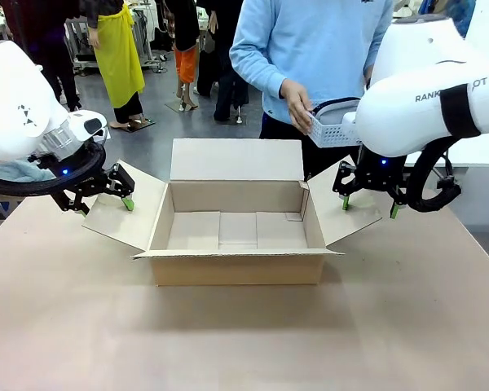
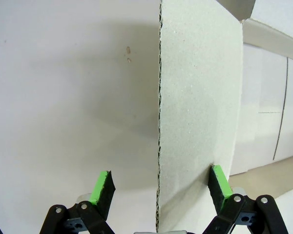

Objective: Pack the gift set into the box.
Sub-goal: Lift both hands away from the flaps of the Package Box.

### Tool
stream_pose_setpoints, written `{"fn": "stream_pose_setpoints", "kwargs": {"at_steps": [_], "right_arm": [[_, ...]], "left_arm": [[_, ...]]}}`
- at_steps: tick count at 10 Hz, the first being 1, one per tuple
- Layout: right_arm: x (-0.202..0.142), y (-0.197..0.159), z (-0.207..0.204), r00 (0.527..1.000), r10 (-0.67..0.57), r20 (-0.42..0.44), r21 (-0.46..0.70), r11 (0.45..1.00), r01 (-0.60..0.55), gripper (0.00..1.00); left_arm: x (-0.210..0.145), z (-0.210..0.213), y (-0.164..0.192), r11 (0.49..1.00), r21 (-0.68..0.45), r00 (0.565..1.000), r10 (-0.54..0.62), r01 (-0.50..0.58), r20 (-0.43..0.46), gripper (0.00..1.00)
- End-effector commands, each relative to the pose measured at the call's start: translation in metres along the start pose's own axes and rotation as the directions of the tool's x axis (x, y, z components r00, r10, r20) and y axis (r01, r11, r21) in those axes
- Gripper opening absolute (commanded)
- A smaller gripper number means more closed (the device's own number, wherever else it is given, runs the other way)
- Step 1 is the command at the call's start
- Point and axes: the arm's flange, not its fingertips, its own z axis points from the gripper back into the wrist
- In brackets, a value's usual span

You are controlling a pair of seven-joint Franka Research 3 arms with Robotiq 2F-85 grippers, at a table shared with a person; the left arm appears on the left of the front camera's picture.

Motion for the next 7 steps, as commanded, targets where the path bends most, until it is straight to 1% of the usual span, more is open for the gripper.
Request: {"fn": "stream_pose_setpoints", "kwargs": {"at_steps": [1, 7], "right_arm": [[0.0041, 0.0019, 0.0027, 1.0, -0.001, 0.014, -0.027, 1.0, 0.002, 1.0], [0.0041, 0.0019, 0.0027, 1.0, -0.001, 0.014, -0.027, 1.0, 0.002, 1.0]], "left_arm": [[-0.0004, 0.0019, -0.0001, 1.0, 0.013, 1.0, 0.007, -0.007, 0.002, 1.0], [-0.0004, 0.0019, -0.0001, 1.0, 0.013, 1.0, 0.007, -0.007, 0.002, 1.0]]}}
